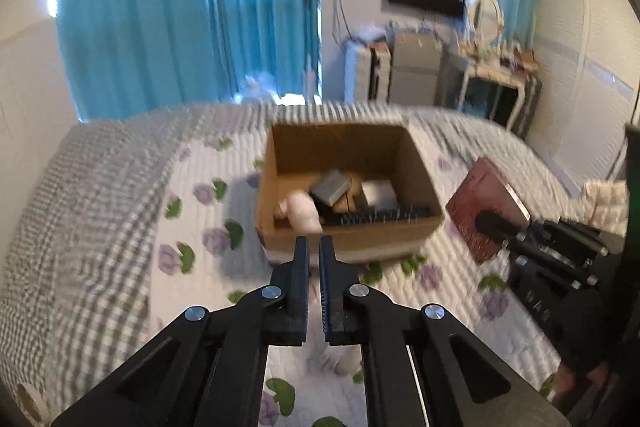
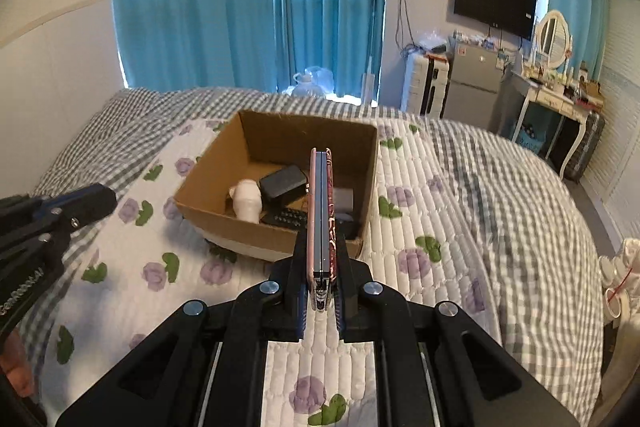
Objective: Organize rigid objects
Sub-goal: 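Lower the white square charger into the box with the left gripper while the right releases the card case there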
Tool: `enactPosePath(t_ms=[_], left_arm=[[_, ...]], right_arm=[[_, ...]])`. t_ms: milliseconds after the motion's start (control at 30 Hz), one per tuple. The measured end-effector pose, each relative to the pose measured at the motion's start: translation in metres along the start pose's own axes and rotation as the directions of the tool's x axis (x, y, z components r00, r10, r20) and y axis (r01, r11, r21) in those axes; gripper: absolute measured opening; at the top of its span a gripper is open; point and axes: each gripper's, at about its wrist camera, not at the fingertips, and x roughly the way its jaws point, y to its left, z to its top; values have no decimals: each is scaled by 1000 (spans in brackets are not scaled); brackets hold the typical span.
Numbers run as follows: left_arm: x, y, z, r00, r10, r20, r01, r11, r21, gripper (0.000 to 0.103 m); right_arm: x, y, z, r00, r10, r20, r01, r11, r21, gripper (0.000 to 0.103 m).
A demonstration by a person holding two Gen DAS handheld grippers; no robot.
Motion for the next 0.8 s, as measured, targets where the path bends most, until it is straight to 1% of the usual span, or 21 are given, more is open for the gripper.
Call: enactPosePath(t_ms=[67, 100, 133, 167, 200, 233, 267, 333, 367, 400, 467, 500, 567, 633, 667, 800], left_arm=[[21, 0, -14, 999, 8, -50, -8, 1000, 1, 11], [38, -1, -25, 996, 4, -94, -4, 1000, 6, 15], [49, -2, -32, 993, 0, -122, 1, 1000, 11, 29], [62, -3, -40, 988, 1, -155, 1, 1000, 14, 49], [75, -6, -50, 983, 7, -186, -3, 1000, 20, 57], [83, -9, -58, 980, 10, -199, -5, 1000, 27, 60], [91, -14, -65, 977, 7, -212, 1, 999, 34, 60], [107, -24, -77, 967, -25, -255, 39, 998, 50, 60], [116, -29, -81, 960, -29, -277, 48, 997, 60, 60], [126, -33, -86, 957, -18, -291, 41, 996, 75, 60], [139, -39, -94, 954, 3, -300, 29, 994, 102, 74], [143, -40, -97, 951, 22, -308, 14, 993, 115, 74], [154, -42, -105, 938, 46, -345, 5, 989, 145, 76], [154, -40, -108, 941, 33, -336, 13, 991, 132, 74], [152, -39, -107, 944, 26, -329, 16, 992, 124, 69], [140, -39, -104, 950, 21, -312, 16, 993, 116, 68]], right_arm=[[13, -5, -12, 999, 11, -30, -11, 1000, 8, 9], [23, -9, -21, 998, 13, -54, -12, 1000, 16, 9], [29, -10, -26, 997, 13, -71, -12, 1000, 19, 9], [35, -13, -34, 996, 14, -92, -12, 1000, 27, 9], [43, -17, -41, 993, 18, -118, -13, 999, 37, 9], [49, -20, -47, 990, 22, -139, -16, 999, 45, 10], [54, -23, -52, 987, 25, -161, -16, 998, 54, 10], [59, -29, -58, 983, 25, -184, -14, 998, 61, 10], [60, -31, -59, 982, 29, -189, -17, 998, 64, 10], [59, -33, -60, 981, 33, -189, -21, 997, 68, 10], [58, -35, -60, 982, 42, -182, -30, 997, 70, 10], [57, -34, -60, 983, 46, -179, -35, 997, 65, 10], [57, -31, -60, 983, 49, -178, -40, 998, 55, 10], [59, -28, -60, 982, 52, -184, -44, 998, 48, 10], [60, -27, -60, 981, 55, -187, -47, 998, 47, 10], [59, -24, -60, 981, 49, -187, -43, 998, 35, 10]])
